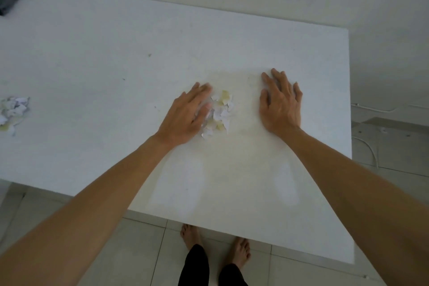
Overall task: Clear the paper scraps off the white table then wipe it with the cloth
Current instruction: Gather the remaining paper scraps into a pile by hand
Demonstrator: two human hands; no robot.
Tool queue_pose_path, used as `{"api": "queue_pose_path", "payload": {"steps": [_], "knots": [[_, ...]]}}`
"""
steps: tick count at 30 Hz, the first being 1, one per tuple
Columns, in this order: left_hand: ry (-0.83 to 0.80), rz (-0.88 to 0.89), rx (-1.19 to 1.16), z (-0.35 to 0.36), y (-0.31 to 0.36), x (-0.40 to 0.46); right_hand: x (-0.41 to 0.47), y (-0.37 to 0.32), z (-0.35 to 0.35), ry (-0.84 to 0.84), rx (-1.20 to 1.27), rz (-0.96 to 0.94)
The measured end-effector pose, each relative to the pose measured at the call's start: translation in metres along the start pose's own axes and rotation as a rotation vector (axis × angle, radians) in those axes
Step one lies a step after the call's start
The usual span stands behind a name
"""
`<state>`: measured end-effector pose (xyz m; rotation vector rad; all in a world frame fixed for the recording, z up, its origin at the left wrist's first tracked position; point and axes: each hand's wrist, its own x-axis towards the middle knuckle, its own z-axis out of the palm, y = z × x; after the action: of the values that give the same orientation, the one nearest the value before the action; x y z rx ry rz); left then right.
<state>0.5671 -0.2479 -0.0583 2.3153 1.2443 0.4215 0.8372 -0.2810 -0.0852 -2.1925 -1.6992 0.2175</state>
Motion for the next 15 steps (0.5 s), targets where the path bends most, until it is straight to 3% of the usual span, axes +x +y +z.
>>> {"api": "queue_pose_path", "payload": {"steps": [2,4,8,12,15], "knots": [[-0.145,0.080,0.103,0.007,0.002,0.006,0.000,0.000,-0.001,-0.003,0.003,0.004],[-0.183,0.156,0.135,0.012,0.008,0.003,0.000,0.000,-0.002,-0.003,0.008,0.004],[0.051,0.215,0.105,0.005,0.012,-0.022,0.000,-0.001,-0.002,-0.015,0.010,0.003],[0.300,-0.174,0.204,-0.010,-0.007,-0.046,-0.002,-0.002,-0.003,-0.004,0.018,0.003],[0.311,-0.430,0.131,-0.016,-0.022,-0.049,-0.002,-0.003,-0.004,-0.005,0.014,0.000]]}}
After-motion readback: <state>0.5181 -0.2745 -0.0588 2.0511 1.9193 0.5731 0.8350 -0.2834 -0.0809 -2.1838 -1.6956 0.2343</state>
